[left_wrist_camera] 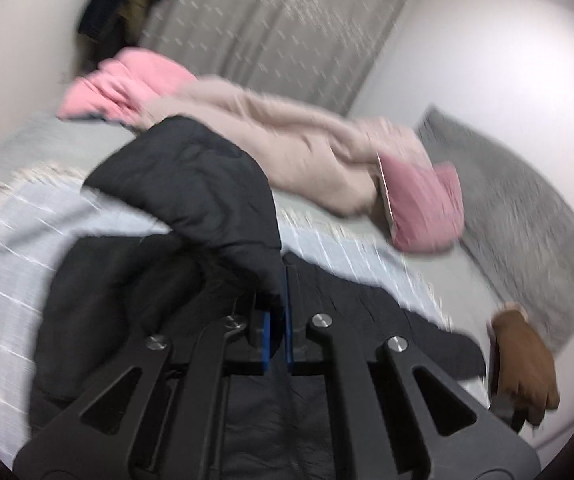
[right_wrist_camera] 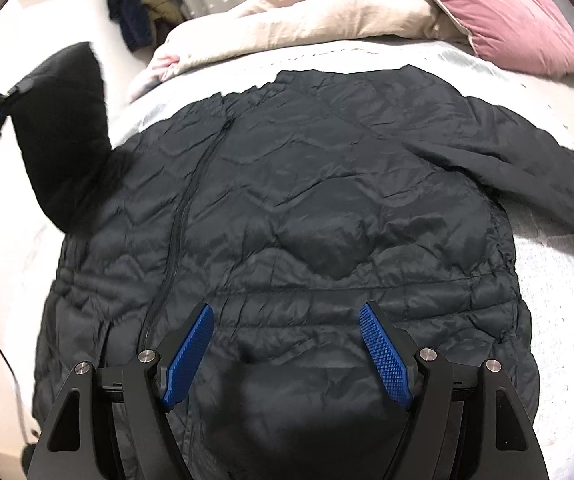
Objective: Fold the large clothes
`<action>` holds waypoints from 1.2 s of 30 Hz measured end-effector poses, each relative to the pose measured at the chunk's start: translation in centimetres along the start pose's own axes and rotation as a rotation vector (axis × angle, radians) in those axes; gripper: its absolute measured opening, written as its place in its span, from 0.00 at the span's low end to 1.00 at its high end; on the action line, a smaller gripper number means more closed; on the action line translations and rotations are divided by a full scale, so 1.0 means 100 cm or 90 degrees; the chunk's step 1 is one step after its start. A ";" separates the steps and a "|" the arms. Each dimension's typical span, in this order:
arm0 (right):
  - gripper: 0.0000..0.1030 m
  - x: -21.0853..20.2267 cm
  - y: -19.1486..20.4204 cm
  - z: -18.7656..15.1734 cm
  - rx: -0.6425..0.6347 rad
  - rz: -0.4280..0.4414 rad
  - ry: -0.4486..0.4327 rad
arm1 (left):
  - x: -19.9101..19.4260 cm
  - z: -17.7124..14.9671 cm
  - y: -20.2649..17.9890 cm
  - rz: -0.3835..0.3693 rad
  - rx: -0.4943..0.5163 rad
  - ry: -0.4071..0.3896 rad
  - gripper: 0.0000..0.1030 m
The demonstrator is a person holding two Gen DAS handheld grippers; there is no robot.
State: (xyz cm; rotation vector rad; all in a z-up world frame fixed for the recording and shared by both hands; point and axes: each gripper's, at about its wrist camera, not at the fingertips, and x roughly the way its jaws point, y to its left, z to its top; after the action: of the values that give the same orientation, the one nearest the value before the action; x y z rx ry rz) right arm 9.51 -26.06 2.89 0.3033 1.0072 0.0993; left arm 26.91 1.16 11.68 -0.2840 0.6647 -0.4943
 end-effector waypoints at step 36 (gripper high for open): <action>0.06 0.114 0.030 0.100 0.130 0.123 0.012 | 0.007 -0.080 0.233 0.119 -0.247 0.195 0.38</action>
State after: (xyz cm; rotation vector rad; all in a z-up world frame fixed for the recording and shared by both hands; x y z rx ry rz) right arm 24.18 -22.78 -0.57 0.5866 1.0075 0.1749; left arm 30.25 19.78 -4.16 -0.5116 1.0775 -0.2258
